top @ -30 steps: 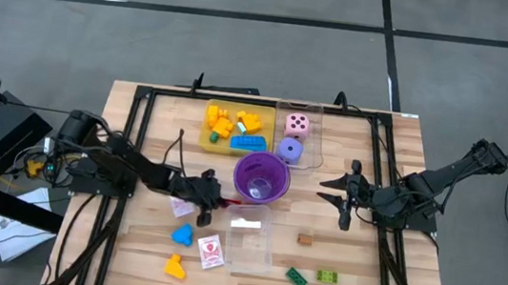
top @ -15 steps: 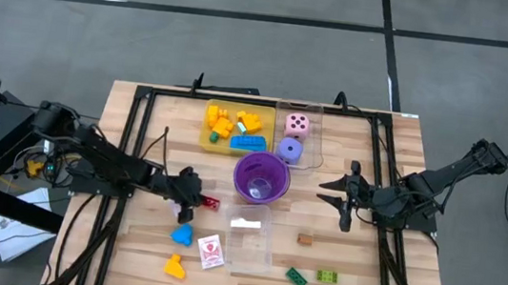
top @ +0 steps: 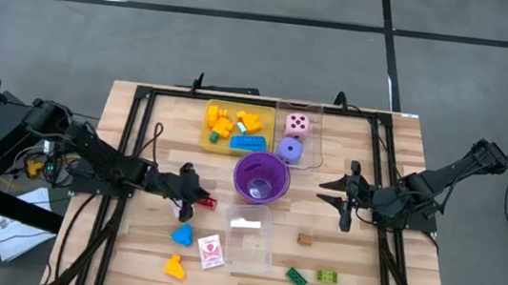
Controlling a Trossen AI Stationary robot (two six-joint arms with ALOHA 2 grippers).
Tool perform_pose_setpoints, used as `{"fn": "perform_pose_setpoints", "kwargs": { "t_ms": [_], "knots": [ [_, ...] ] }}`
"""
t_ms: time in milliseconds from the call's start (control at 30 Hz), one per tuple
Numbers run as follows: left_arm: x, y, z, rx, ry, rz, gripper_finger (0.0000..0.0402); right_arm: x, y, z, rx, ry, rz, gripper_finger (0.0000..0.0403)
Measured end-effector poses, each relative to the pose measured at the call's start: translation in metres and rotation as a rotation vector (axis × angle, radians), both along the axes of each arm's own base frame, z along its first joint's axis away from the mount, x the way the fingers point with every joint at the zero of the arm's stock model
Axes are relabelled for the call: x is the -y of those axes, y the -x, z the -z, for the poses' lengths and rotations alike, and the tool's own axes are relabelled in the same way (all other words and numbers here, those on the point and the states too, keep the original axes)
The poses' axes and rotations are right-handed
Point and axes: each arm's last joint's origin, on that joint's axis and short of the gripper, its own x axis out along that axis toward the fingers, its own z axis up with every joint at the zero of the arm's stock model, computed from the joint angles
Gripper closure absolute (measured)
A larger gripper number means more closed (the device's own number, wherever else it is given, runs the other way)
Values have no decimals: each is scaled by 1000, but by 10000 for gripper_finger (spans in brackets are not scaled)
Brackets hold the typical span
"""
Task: Pick & Place Toys
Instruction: Put the red game piece into the yellow bin
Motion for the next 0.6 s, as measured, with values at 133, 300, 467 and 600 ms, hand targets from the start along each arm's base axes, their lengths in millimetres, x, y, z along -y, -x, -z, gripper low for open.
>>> {"fn": "perform_pose_setpoints", "kwargs": {
  "t_ms": [133, 300, 467, 600],
  "knots": [
    [0, -2, -3, 29, -27, 19, 294, 0, 0, 0, -1, -4, 0, 275],
    [1, -3, -4, 28, -131, 99, 202, -1, 0, 1, -13, -19, -25, 275],
    [1, -3, -4, 22, -211, 152, 126, -1, 0, 1, -18, -27, -42, 275],
    [1, -2, -3, 19, -183, 171, 95, -1, 0, 1, -18, -27, -42, 275]
  ]
}}
